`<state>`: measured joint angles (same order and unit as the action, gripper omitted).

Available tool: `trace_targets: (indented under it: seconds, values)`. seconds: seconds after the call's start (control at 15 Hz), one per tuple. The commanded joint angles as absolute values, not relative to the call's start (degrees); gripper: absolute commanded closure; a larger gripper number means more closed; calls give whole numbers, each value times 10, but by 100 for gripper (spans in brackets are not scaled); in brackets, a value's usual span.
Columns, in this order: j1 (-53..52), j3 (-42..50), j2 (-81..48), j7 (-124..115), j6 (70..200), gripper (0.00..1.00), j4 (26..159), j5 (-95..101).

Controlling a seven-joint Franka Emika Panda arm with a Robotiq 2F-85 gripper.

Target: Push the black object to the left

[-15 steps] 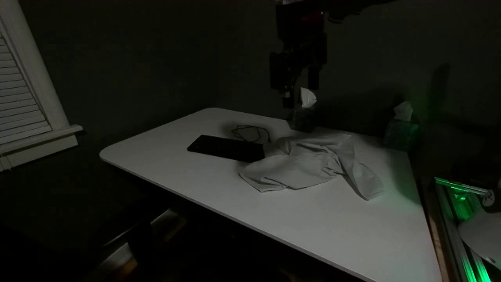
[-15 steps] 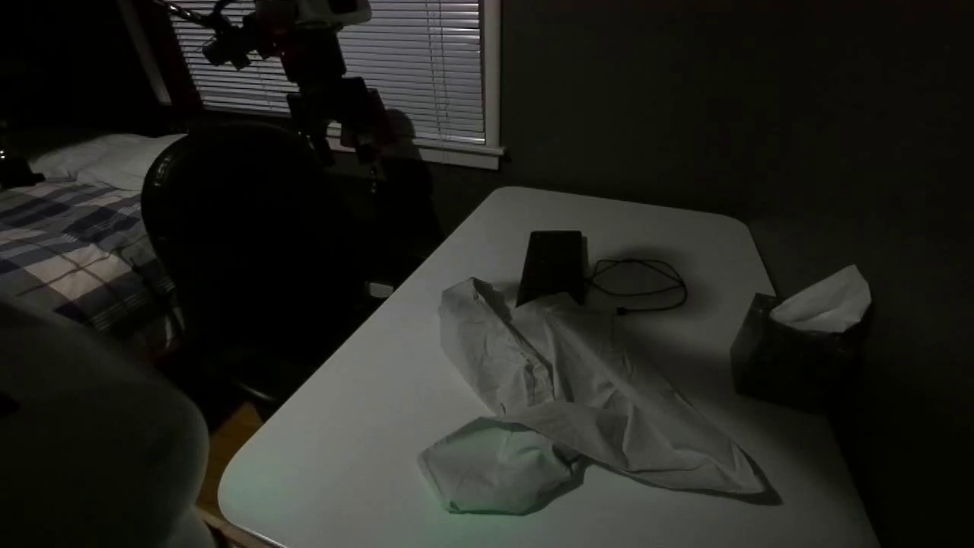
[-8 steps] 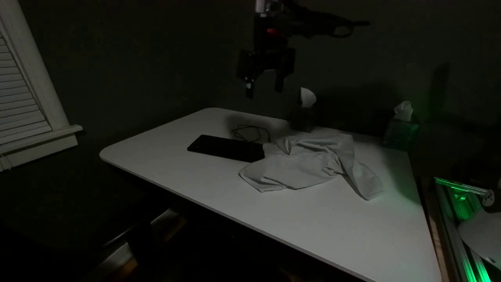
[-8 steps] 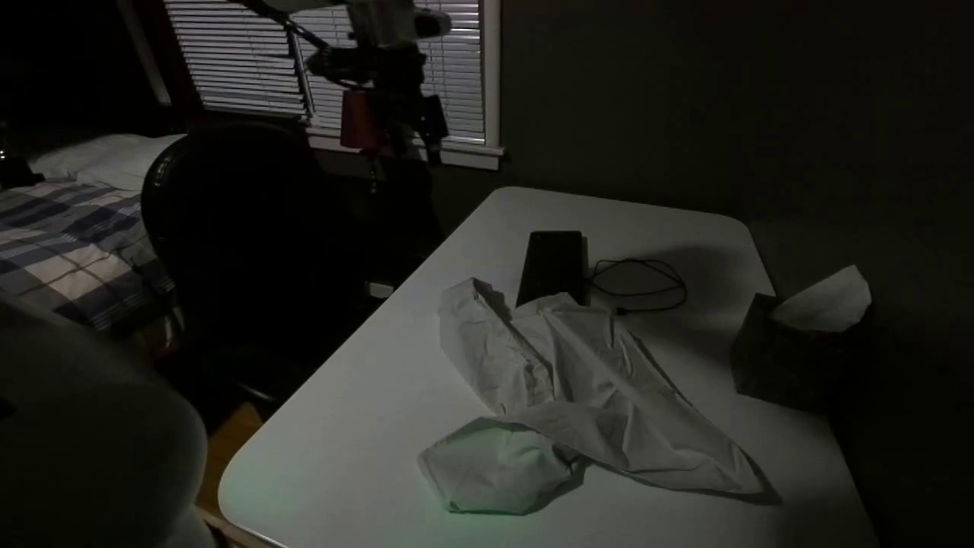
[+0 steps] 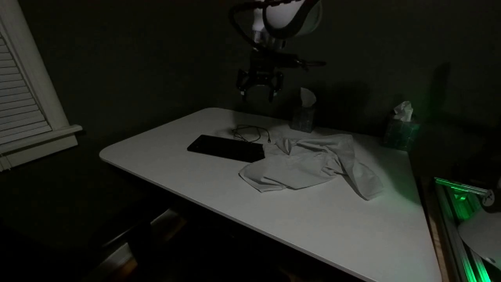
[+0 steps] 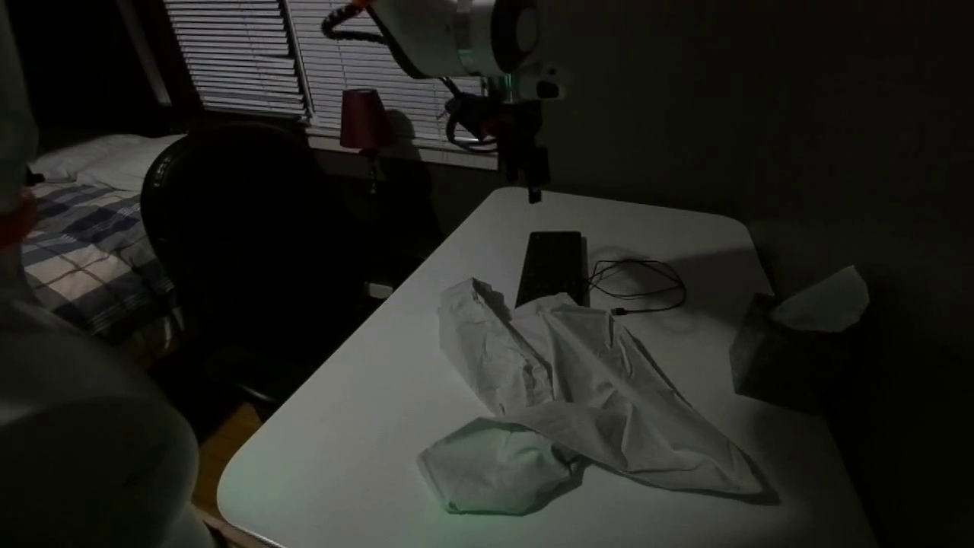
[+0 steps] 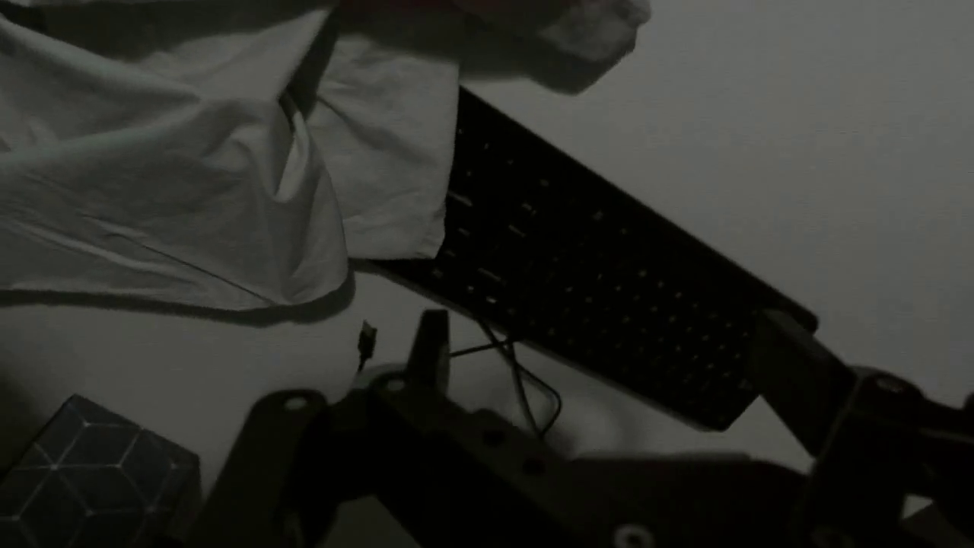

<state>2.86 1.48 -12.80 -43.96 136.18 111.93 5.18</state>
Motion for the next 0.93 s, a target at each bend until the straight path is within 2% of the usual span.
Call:
trace_targets:
  seconds: [0.0, 0.33, 0.47, 0.53, 0.87]
  values:
    - [11, 55, -201, -532, 1373, 0, 1050, 48]
    - [-12, 103, -267, -680, 1397, 0, 1005, 63]
    - [5, 87, -283, -651, 1438, 0, 1007, 27]
    - [-3, 95, -261, -646, 1407, 0, 1017, 43]
    - [-3, 97, -265, -645, 1415, 0, 1017, 41]
